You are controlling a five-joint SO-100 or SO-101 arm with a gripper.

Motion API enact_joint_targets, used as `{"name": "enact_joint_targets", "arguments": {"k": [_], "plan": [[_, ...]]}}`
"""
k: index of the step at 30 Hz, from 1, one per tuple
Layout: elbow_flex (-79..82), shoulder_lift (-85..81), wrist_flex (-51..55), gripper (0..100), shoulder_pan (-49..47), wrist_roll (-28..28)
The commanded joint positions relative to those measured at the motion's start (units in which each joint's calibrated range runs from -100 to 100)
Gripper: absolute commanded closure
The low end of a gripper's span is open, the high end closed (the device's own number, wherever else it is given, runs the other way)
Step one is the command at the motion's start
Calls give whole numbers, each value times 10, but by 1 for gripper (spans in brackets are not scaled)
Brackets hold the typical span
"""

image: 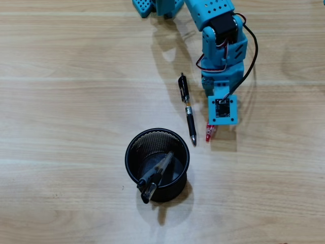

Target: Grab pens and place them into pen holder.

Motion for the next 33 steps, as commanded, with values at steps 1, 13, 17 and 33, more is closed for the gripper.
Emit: {"name": "enact_joint_targets", "arguments": {"k": [1, 13, 17, 33], "plan": [[10, 6, 1, 98, 1, -3], [-38, -26, 8, 98, 16, 3], [-49, -90, 1, 98, 36, 35], [180, -355, -412, 98, 136, 150]]}}
